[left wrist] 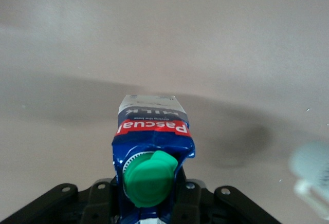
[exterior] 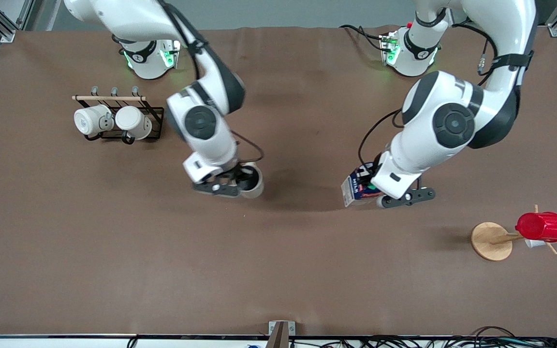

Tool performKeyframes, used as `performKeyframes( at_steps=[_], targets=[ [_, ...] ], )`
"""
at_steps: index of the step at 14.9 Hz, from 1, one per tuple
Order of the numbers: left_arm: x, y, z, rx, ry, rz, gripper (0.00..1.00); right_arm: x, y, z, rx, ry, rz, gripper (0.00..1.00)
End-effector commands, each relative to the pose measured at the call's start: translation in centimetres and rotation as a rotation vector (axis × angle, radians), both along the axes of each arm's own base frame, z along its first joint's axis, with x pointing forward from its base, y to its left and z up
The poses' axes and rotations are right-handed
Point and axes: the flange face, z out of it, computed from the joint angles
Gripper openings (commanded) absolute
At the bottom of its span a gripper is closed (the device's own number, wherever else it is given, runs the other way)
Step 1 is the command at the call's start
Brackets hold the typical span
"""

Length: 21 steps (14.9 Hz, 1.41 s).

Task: Place cup and milk on table
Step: 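Carry the carton and the mug toward each other at the table middle, then set the carton beside the mug and open both grippers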

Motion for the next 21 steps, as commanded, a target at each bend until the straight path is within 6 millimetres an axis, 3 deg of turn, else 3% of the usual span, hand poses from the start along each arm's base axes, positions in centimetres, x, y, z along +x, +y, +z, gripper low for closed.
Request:
performKeyframes(
  at_steps=[1,3,5,7,8,10,11,13,14,15,18,21],
  targets=[
    [0.4,-2.4,-0.6,-0.009,0.018,0.006,0.34,-0.4,5.3,-2.5,0.02,-0.014,-0.039,0.0],
    [-0.1,-4.3,-1.5,-0.006,0.031,0.016,0.34,-1.7,7.7,-4.1,0.044,-0.054,-0.019,0.0],
    [-0.6,-5.4,-2.6,0.0,0.046,0.015,0.34,-2.1,8.3,-5.7,0.049,-0.067,-0.008,0.01],
    [-0.7,-6.2,-3.7,-0.001,0.053,0.009,0.34,-2.2,8.5,-6.0,0.044,-0.068,0.004,0.07],
    [-0.9,-6.5,-4.2,0.001,0.055,0.003,0.34,-2.2,8.5,-6.0,0.041,-0.071,0.007,0.27],
    [-0.7,-6.8,-5.3,-0.004,0.056,0.005,0.34,-2.6,8.7,-6.1,0.04,-0.07,0.01,0.87],
    [-0.9,-7.5,-5.6,-0.013,0.045,-0.001,0.34,-2.6,8.7,-6.0,0.039,-0.069,0.009,1.0],
    [-1.2,-8.6,-6.6,-0.02,0.04,-0.003,0.34,-2.1,7.9,-5.1,0.036,-0.067,-0.002,1.0],
    [-1.3,-9.1,-7.1,-0.021,0.04,-0.003,0.34,-2.0,7.1,-3.5,0.027,-0.059,-0.01,1.0],
    [-1.4,-9.1,-7.5,-0.018,0.047,-0.005,0.34,-1.6,5.9,-0.4,0.013,-0.051,-0.027,1.0],
    [-2.2,-10.3,-8.1,-0.015,0.053,-0.023,0.34,1.6,-2.2,8.7,-0.053,-0.063,-0.094,1.0],
    [-2.9,-11.1,-9.3,0.003,0.067,-0.031,0.4,3.9,-10.3,14.3,-0.074,-0.054,-0.134,1.0]
  ],
)
